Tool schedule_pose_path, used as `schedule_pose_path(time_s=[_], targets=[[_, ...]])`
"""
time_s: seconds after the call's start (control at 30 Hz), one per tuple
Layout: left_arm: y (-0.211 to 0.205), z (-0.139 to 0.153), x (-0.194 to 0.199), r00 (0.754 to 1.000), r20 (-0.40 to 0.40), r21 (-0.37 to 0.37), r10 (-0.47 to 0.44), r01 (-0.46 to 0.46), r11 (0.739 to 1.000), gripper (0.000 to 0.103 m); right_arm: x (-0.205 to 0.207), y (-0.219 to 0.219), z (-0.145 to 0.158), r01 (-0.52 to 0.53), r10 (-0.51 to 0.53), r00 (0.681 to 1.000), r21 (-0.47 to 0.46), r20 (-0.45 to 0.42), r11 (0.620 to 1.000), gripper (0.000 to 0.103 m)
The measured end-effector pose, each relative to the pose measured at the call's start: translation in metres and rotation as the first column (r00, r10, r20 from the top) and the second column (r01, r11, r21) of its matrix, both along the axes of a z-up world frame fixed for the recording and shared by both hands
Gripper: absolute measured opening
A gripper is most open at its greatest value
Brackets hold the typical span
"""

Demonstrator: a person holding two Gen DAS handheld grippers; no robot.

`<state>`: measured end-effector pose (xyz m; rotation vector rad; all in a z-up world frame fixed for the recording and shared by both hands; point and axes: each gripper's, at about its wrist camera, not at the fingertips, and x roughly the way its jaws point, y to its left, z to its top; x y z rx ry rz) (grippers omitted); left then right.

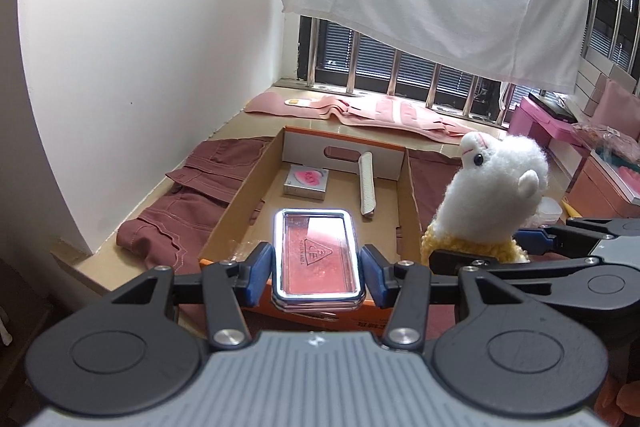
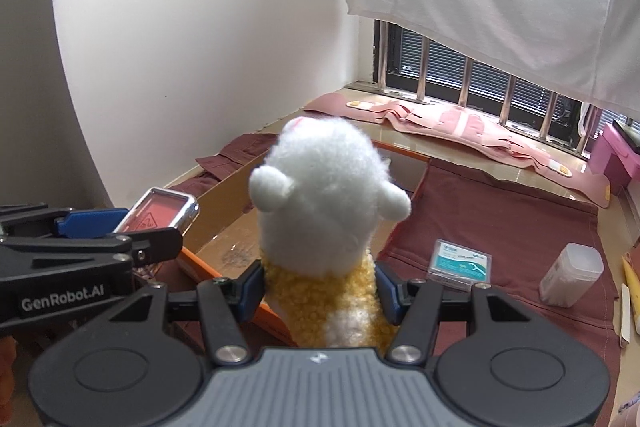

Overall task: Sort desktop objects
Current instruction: 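Lift the red compact and alpaca plush and carry both over the cardboard box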

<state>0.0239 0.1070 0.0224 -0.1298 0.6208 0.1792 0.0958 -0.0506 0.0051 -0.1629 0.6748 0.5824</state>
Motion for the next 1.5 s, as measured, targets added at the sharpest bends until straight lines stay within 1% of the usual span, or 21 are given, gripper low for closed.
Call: schedule_pose_path(time_s=[0.23, 0.43, 0.7, 0.83, 1.03, 1.2, 1.5], targets=[[0.011, 0.001, -0.002, 1.000, -0.004, 0.001, 0.023, -0.023, 1.000, 0.050, -0.002, 0.012, 0.003, -0.019, 0.019, 1.000, 0.000, 0.002, 1.000, 0.056], [0.016, 0.001, 0.001, 1.000, -0.008, 0.006, 0.024, -0.024, 1.000, 0.050, 0.003, 0.019, 0.005, -0.024, 0.024, 1.000, -0.003, -0.002, 1.000, 0.056], [0.028, 0.003, 0.018, 1.000, -0.009, -0.016, 0.024, -0.024, 1.000, 0.050, 0.022, 0.032, 0.009, -0.020, 0.020, 1.000, 0.003, -0.005, 1.000, 0.056], [0.035, 0.001, 0.033, 0.999, -0.016, -0.021, 0.029, -0.030, 0.999, 0.050, 0.037, 0.036, 0.007, -0.016, 0.016, 1.000, 0.008, -0.018, 1.000, 0.056], [0.044, -0.007, 0.063, 0.999, -0.037, -0.017, 0.013, -0.014, 1.000, 0.050, 0.067, 0.044, -0.001, -0.007, 0.008, 0.999, 0.016, -0.045, 1.000, 0.056], [0.055, -0.017, 0.090, 0.998, -0.057, -0.030, -0.003, 0.001, 1.000, 0.050, 0.097, 0.053, -0.016, -0.002, 0.003, 0.997, 0.011, -0.082, 1.000, 0.056], [0.074, -0.044, 0.145, 0.993, -0.110, -0.044, -0.038, 0.034, 0.998, 0.050, 0.150, 0.075, -0.052, 0.013, -0.014, 0.988, -0.011, -0.153, 1.000, 0.056]])
